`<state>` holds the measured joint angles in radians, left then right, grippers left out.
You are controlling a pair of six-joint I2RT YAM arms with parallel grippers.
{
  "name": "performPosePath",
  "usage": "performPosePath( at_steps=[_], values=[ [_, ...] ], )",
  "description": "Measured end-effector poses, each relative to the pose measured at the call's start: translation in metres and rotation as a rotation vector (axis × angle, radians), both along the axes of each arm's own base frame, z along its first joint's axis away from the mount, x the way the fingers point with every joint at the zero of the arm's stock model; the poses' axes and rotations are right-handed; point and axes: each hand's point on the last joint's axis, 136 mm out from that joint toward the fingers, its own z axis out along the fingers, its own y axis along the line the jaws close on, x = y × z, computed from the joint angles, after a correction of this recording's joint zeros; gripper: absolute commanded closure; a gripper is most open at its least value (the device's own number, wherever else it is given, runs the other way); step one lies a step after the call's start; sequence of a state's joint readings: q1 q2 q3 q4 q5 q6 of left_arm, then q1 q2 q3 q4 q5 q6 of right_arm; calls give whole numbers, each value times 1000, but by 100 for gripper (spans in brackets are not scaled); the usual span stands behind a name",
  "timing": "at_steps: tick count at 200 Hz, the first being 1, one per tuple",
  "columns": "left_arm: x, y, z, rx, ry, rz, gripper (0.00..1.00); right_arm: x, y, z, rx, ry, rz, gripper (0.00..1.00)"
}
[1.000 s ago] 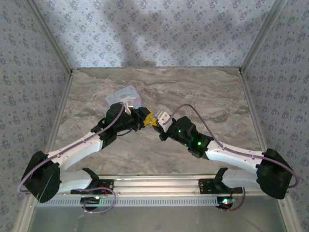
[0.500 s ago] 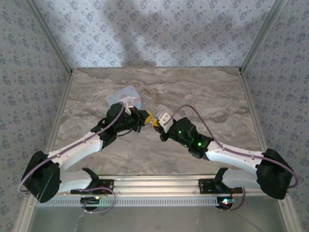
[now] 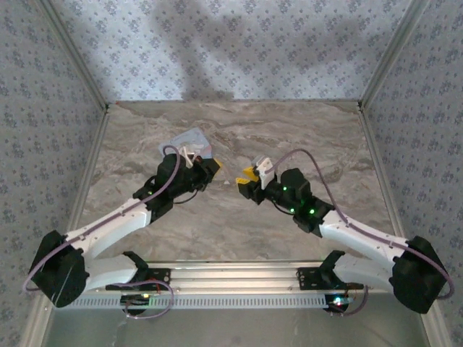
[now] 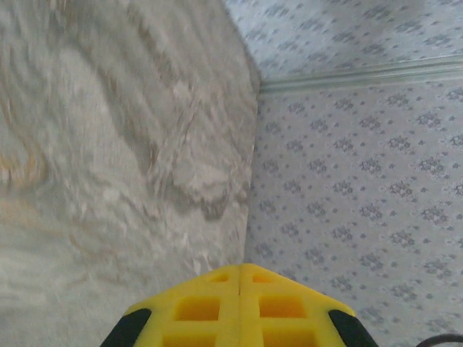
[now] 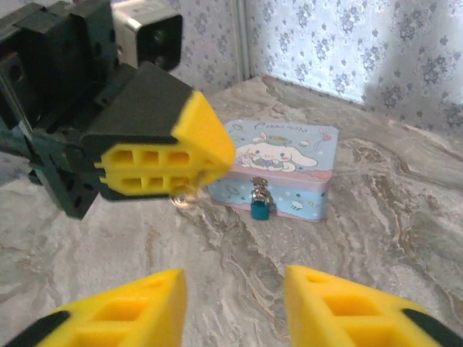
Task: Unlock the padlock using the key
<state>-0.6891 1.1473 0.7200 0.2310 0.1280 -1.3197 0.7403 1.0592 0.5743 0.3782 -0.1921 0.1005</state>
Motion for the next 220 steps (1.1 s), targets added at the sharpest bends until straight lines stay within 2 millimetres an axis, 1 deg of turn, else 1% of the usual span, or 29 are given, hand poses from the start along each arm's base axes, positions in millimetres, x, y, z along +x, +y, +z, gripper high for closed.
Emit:
performPosePath(
  at_steps=[15,23,35,50,66,83,98,112,138,185,220],
  values=[
    [4,2,16,24,-98,15,100,2,-6,4,69,61,17,43],
    [6,2,25,32,-150,19,100,2,-7,8,110,91,31,39],
    [7,0,34,51,-215,17,100,0,-5,17,175,128,62,34],
    [6,-3,45,72,-288,6,100,-6,0,28,241,158,109,31],
    [3,-8,53,92,-353,-13,100,-9,5,39,306,196,151,30],
    [-1,-13,61,101,-407,-31,100,-3,8,49,371,239,175,30],
    [-3,-16,65,107,-436,-38,100,4,11,55,424,278,186,30],
    [-4,-16,67,110,-449,-41,100,10,13,56,471,312,195,31],
    [-5,-17,68,111,-459,-42,100,16,19,55,524,373,214,36],
    [-3,-16,69,114,-459,-30,100,15,25,59,563,415,243,45],
    [-2,-15,72,105,-469,-20,100,14,32,57,569,441,260,49]
  ],
)
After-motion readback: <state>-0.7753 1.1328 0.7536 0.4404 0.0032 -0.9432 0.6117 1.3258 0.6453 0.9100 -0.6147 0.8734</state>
